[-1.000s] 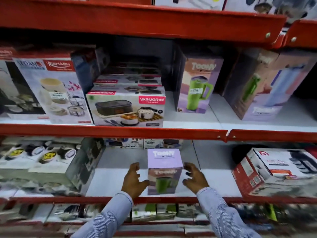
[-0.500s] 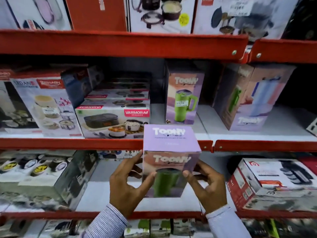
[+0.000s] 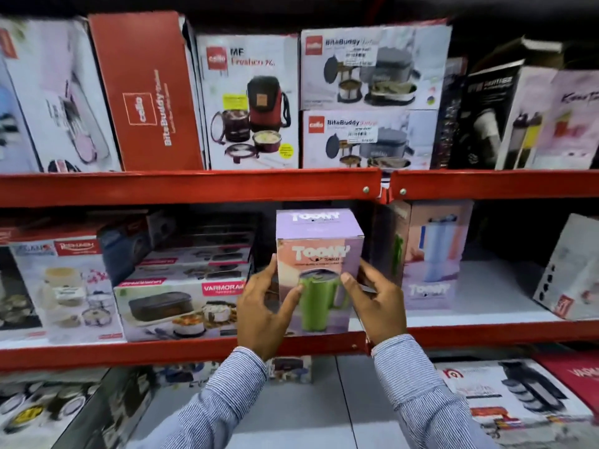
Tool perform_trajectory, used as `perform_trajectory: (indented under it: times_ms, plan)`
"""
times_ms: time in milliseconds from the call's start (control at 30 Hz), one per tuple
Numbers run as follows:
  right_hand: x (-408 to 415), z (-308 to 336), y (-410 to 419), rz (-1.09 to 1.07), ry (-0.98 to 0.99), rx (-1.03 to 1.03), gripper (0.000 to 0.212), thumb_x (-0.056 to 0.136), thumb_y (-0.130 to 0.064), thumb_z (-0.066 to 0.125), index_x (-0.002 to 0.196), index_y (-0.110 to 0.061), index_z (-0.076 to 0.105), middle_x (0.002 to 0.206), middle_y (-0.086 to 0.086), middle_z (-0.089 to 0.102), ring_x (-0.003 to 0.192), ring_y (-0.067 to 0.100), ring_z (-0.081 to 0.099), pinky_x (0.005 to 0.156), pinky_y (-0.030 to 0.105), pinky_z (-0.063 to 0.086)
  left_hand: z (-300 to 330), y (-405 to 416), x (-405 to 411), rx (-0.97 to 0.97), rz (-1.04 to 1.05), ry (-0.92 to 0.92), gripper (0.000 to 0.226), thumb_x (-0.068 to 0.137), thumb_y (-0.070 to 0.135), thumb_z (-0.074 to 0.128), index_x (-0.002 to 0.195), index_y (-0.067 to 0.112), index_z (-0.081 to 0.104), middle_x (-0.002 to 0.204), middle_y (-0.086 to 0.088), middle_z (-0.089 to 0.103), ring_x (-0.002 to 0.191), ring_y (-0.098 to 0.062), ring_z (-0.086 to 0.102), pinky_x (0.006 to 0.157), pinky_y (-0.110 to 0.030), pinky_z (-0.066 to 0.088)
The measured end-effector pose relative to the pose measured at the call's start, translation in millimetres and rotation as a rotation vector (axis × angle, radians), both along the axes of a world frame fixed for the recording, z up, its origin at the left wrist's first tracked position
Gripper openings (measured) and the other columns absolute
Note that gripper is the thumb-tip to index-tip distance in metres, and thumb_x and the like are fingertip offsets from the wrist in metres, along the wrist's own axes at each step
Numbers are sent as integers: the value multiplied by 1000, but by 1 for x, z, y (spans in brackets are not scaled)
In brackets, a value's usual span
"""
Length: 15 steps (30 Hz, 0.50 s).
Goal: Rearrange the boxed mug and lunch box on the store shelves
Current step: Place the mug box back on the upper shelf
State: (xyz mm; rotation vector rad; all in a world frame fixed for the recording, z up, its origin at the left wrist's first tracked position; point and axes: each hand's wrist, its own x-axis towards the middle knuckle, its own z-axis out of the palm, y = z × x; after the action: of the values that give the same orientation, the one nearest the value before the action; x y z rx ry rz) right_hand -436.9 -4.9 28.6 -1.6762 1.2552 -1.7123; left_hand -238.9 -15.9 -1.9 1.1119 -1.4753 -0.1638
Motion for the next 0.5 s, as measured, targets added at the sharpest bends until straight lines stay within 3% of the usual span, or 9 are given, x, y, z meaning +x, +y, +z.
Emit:
perform_trajectory:
  times_ms: [133, 200, 333, 500]
  plan:
    - [-6, 1, -28, -41, 63, 58, 43, 89, -28, 65, 131, -18, 59, 124, -2, 68, 107, -4, 60, 77, -9, 37, -5, -21, -7, 40, 17, 4, 69, 84, 47, 67, 148, 25, 52, 120, -4, 72, 108, -16, 65, 96, -31, 52]
    - [-7, 2, -37, -69, 93, 69, 44, 90, -28, 65, 131, -15, 58, 125, 3, 68, 106, 1, 57, 72, -9, 35, -6, -30, -8, 61, 33, 20, 68, 84, 47, 66, 147, 27, 53, 114, -5, 73, 103, -17, 67, 94, -32, 54]
    - [-8, 0, -49, -46, 113, 106, 47, 90, -29, 65, 134, -15, 56, 128, 6, 66, 114, 11, 60, 87, 15, 41, -13, -50, -4, 122, -11, 39, 65, 83, 58, 65, 142, 32, 56, 113, -1, 77, 102, -15, 73, 93, -43, 60]
    - [-9, -11, -53, -54, 130, 112, 40, 89, -27, 65, 127, -14, 62, 118, 5, 71, 104, 11, 65, 86, 23, 49, -27, -54, -2, 166, -15, 15, 68, 84, 65, 62, 145, 35, 51, 123, 2, 74, 111, -13, 71, 98, -44, 59]
